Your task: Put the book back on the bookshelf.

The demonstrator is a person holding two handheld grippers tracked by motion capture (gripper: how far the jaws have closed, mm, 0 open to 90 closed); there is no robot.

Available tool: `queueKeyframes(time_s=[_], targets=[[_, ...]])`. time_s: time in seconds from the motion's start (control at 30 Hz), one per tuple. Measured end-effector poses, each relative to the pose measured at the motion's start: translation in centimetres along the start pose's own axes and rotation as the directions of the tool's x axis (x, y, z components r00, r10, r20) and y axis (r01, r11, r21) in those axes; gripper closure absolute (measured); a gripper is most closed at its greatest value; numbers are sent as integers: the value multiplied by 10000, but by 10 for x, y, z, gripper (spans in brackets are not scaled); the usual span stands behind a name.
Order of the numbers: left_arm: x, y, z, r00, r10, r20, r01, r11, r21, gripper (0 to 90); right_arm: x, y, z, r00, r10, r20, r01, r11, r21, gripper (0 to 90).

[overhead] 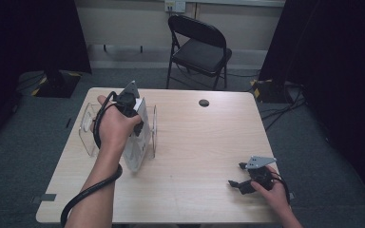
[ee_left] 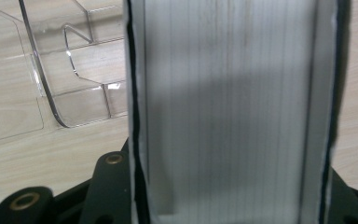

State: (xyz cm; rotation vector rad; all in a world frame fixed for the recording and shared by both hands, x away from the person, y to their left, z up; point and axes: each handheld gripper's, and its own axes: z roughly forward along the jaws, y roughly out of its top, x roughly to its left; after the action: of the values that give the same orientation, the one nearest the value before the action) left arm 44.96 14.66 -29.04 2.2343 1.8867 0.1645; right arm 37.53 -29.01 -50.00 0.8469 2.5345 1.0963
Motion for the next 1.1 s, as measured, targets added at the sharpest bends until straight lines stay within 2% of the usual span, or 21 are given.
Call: queueKeyframes(time_s=[0.03,0.1,0.43,0.47,0.5,0.63,0.93,1.07,1.1], targets=[[0,0,0,10000,91,4,-91,10000,39,527,0,0,0,10000,-5,-3,5,10000,-1,116],[1,1,1,9999,-4,101,3,10000,32,528,0,0,0,10000,-8,-4,8,10000,-2,116],[-1,7,2,10000,-33,-33,33,10000,20,528,0,0,0,10000,-42,-9,42,10000,9,116],[0,7,3,9999,69,-114,-69,10000,20,527,0,0,0,10000,-41,-7,41,10000,11,116],[-1,8,4,10000,-93,-16,93,10000,11,528,0,0,0,10000,-39,-8,39,10000,10,116],[1,9,6,9997,-225,12,225,9997,-49,528,0,0,0,10000,-30,-8,30,10000,13,116],[3,12,10,9991,-408,114,409,9991,-82,528,0,0,0,10000,-5,-21,5,10000,4,116],[3,14,11,9995,-328,5,328,9995,-33,528,0,0,0,10000,-3,-19,3,10000,4,116],[3,15,12,9990,-436,55,436,9990,-57,528,0,0,0,10000,-3,-19,3,10000,6,116]])
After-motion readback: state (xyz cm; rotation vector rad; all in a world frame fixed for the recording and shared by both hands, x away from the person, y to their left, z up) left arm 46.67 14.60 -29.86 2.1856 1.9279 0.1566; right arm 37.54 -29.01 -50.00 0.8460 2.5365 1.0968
